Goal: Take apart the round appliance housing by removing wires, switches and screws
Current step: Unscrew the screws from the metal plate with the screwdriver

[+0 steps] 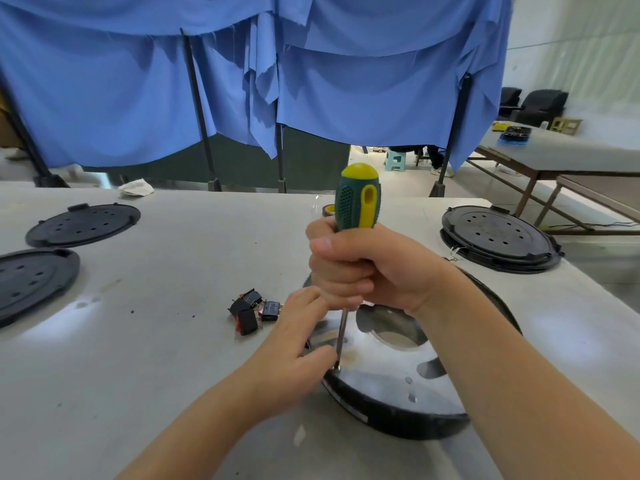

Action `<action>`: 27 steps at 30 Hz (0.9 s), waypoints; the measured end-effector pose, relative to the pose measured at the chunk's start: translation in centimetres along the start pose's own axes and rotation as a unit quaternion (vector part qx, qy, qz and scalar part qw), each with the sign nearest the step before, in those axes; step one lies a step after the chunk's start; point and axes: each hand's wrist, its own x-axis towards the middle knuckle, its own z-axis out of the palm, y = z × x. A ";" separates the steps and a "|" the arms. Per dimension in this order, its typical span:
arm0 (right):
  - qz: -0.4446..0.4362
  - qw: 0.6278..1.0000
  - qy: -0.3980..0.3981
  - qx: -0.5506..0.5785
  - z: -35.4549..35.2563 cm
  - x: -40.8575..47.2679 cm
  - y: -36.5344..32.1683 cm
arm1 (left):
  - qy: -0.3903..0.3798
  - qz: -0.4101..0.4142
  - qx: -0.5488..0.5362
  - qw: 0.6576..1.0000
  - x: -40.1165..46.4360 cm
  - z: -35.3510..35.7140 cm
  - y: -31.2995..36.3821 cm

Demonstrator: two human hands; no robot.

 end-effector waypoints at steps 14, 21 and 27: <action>0.036 0.876 0.207 -0.434 0.6 -1.1 -1.1 | -0.011 -0.016 -0.008 1.000 -0.3 0.1 0.2; -0.065 0.897 0.242 -0.364 0.8 -1.0 0.6 | -0.008 -0.014 -0.004 1.000 -0.2 0.1 0.1; -0.056 0.923 0.210 -0.318 0.6 -1.6 0.1 | 0.015 -0.002 0.002 1.000 -0.6 -0.1 0.8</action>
